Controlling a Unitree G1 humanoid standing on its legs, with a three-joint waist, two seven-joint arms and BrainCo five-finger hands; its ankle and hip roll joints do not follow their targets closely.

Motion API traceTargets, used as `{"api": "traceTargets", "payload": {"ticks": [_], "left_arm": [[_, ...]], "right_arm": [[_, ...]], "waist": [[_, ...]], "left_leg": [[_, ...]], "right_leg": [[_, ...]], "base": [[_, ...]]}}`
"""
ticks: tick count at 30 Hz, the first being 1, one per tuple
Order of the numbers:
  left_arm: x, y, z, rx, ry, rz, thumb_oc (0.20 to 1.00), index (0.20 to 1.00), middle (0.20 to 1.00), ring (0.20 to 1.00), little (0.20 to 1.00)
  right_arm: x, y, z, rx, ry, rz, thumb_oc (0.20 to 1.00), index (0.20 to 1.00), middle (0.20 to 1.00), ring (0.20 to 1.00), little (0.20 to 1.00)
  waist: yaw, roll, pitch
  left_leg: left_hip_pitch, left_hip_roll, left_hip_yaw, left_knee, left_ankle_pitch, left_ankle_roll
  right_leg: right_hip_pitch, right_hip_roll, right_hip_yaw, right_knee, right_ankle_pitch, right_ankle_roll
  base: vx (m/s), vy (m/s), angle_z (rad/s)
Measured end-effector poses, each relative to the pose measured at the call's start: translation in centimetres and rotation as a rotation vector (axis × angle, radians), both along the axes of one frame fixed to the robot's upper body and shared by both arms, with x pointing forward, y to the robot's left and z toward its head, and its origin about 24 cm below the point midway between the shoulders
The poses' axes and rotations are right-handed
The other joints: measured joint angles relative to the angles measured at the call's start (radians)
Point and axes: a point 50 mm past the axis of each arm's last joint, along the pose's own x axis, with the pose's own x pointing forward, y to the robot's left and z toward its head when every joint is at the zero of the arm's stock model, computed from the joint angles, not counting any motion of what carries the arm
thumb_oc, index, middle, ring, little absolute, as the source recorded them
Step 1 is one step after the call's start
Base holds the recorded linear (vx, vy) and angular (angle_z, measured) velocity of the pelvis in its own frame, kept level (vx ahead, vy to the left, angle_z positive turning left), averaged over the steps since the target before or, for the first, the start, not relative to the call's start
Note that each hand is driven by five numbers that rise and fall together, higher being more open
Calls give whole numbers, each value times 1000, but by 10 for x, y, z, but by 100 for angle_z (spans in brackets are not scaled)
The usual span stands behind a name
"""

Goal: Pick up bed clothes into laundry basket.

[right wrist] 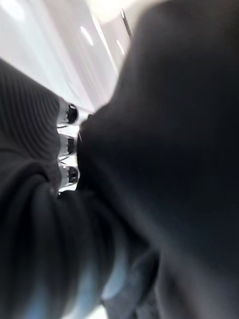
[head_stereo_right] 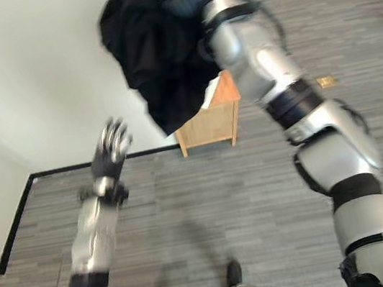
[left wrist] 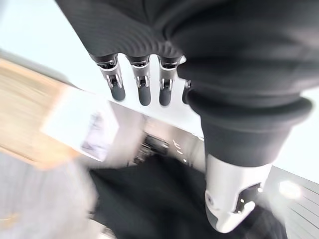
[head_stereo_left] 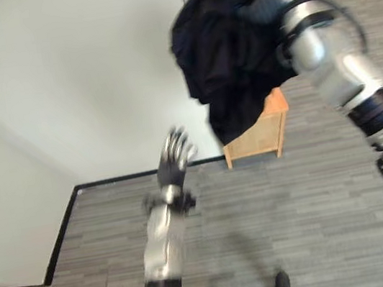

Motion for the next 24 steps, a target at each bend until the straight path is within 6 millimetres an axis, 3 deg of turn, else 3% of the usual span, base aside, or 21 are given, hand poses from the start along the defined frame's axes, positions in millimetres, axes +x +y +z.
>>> {"api": "traceTargets", "payload": {"ticks": [1,3,4,5,6,7,8,10,11,12,13,14,15,16,17,18,19,20,21,22,24], "left_arm": [[-3,-7,-7,6,24,-35,1000,1000,1000,1000,1000],[-2,-14,-1,-1,-17,-65,1000,1000,1000,1000,1000],[-1,-16,7,-6,-73,-76,1000,1000,1000,1000,1000],[-1,-14,9,2,-91,-78,1000,1000,1000,1000,1000],[-1,-8,10,32,-109,-85,1000,1000,1000,1000,1000],[0,-6,12,44,-120,-92,1000,1000,1000,1000,1000],[-2,-4,10,62,-120,-97,1000,1000,1000,1000,1000],[-6,1,2,99,-91,-121,1000,1000,1000,1000,1000],[-9,4,-1,103,-80,-112,1000,1000,1000,1000,1000],[-14,10,-5,100,-61,-91,1000,1000,1000,1000,1000],[-19,15,-10,102,-42,-72,1000,1000,1000,1000,1000],[-28,21,-15,101,-16,-49,1000,1000,1000,1000,1000],[-31,25,-17,104,-8,-36,1000,1000,1000,1000,1000],[-27,28,-13,117,-22,-38,1000,1000,1000,1000,1000],[-23,26,-5,121,-60,-52,1000,1000,1000,1000,1000],[-17,27,3,133,-97,-65,1000,1000,1000,1000,1000],[-10,26,10,141,-127,-87,1000,1000,1000,1000,1000],[-4,27,14,148,-145,-98,1000,1000,1000,1000,1000],[1,27,17,146,-160,-99,1000,1000,1000,1000,1000],[2,26,19,143,-172,-103,1000,1000,1000,1000,1000],[6,21,22,131,-187,-113,1000,1000,1000,1000,1000]], "right_arm": [[1,-8,3,46,-18,-19,200,200,200,200,200],[5,-4,-3,48,1,-20,200,200,200,200,200],[9,1,-10,48,26,-18,200,200,200,200,200],[11,5,-16,44,42,-9,200,200,200,200,200],[19,13,-33,24,84,-4,200,200,200,200,200],[23,13,-41,18,111,-15,200,200,200,200,200],[25,11,-52,9,136,-28,200,200,200,200,200],[34,2,-74,-8,207,-79,200,200,200,200,200],[37,-6,-82,-23,242,-115,200,200,200,200,200],[40,-12,-88,-22,276,-146,200,200,200,200,200],[40,-12,-92,-19,284,-145,200,200,200,200,200],[40,-7,-96,-10,296,-127,200,200,200,200,200],[40,-6,-98,-5,298,-124,200,200,200,200,200],[42,-17,-120,-1,354,-168,200,200,200,200,200],[44,-25,-140,-8,431,-212,200,200,200,200,200],[43,-26,-144,-9,441,-211,200,200,200,200,200],[43,-26,-144,-10,435,-204,200,200,200,200,200],[44,-26,-143,-12,434,-202,200,200,200,200,200],[45,-19,-139,-3,424,-184,200,200,200,200,200],[46,-14,-132,0,402,-169,200,200,200,200,200],[46,-14,-119,5,359,-169,200,200,200,200,200]], "waist": [[-3,-29,5],[17,-61,0],[44,-60,-4],[53,-65,-7],[47,-49,-17],[44,-36,-23],[60,-31,-31],[62,-26,-38],[61,-24,-40],[72,-21,-43],[72,-26,-47],[86,-27,-60],[72,-22,-70],[56,-72,-75],[61,-70,-76],[68,-68,-75],[69,-62,-72],[70,-55,-68],[72,-24,-72],[76,-3,-65],[60,21,-54]], "left_leg": [[-75,-70,-66,30,-48,15],[-138,-155,-73,-25,-104,31],[-152,-189,-57,-166,-113,46],[-161,-197,-38,-210,-111,50],[-192,-232,-43,-365,-99,67],[-201,-246,-44,-439,-74,96],[-244,-256,-33,-478,-33,127],[-292,-262,37,-586,-29,132],[-325,-244,121,-589,-29,138],[-352,-212,249,-552,-22,156],[-342,-197,255,-511,-14,167],[-286,-197,263,-469,-42,179],[-254,-227,249,-487,81,277],[-202,-295,241,-469,7,282],[-148,-310,224,-476,-28,289],[-97,-321,197,-497,-64,274],[-73,-322,174,-510,-73,272],[-49,-322,162,-531,-75,269],[-14,-301,161,-577,-71,259],[-1,-293,137,-586,-77,251],[15,-276,81,-621,-81,246]], "right_leg": [[25,-1,47,-5,-15,1],[54,16,95,-44,-40,11],[69,46,88,-69,-9,-7],[82,60,79,-82,-10,-8],[114,97,89,-83,-96,40],[128,118,77,-82,-81,12],[146,130,77,-83,-99,14],[193,145,78,-82,-168,24],[218,149,75,-83,-183,25],[261,151,84,-80,-204,33],[299,138,95,-83,-222,38],[351,128,142,-75,-255,69],[389,104,144,-55,-259,95],[400,34,136,48,-243,127],[348,7,141,251,-218,192],[257,-5,176,456,-213,258],[157,-5,196,637,-217,270],[81,-4,201,732,-218,268],[-44,-52,145,689,-271,237],[-94,-70,106,549,-280,230],[-153,-64,121,324,-253,229]], "base": [[327,-80,-25],[356,-69,-64],[474,-53,-106],[480,-55,-131],[498,-68,-84],[439,-68,-78],[567,-70,-50],[382,-18,-29],[562,18,-24],[392,19,-33],[783,56,-64],[552,35,-44],[675,43,-1],[500,-16,52],[426,-14,46],[343,-78,27],[187,-114,18],[277,-141,17],[323,-104,7],[272,-46,15],[211,-37,60]]}}
